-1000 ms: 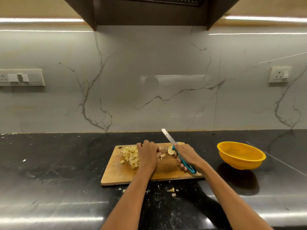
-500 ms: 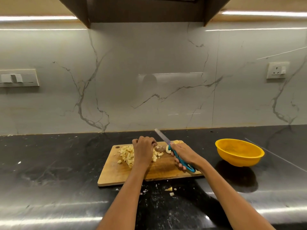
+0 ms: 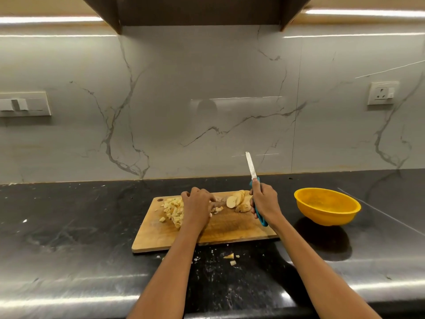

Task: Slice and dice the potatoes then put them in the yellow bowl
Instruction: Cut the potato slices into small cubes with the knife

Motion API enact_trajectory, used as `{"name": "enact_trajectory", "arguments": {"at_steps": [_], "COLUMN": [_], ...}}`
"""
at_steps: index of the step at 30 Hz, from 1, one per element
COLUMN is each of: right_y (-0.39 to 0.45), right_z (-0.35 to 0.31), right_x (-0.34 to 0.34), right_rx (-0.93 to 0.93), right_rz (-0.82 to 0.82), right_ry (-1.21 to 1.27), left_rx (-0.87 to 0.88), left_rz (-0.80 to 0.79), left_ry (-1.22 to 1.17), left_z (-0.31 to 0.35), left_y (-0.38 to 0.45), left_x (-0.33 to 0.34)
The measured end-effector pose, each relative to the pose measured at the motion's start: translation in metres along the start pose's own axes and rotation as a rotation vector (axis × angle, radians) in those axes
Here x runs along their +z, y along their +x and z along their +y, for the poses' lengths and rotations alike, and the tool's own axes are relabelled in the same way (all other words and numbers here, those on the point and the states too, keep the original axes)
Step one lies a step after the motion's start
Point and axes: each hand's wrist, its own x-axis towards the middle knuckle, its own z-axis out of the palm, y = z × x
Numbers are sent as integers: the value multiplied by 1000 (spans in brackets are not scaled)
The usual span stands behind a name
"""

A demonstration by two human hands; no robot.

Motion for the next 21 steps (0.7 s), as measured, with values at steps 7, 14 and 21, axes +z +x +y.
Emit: {"name": "enact_trajectory", "arguments": {"at_steps": [7,14,21], "right_y": [12,13,13], "right_z": [12,16,18], "right_x": [3,4,5], "right_rx": [-38,-65,-89], "right_rz": [210,246,261], "right_ry": [-76,-94,-128], "left_rx": [62,-37,57], "left_rz": [-12,-1,11], "left_ry": [-58,81,-120], "left_z": [15,21,40], "left_y": [4,10,16], "left_x": [2,4,9]}}
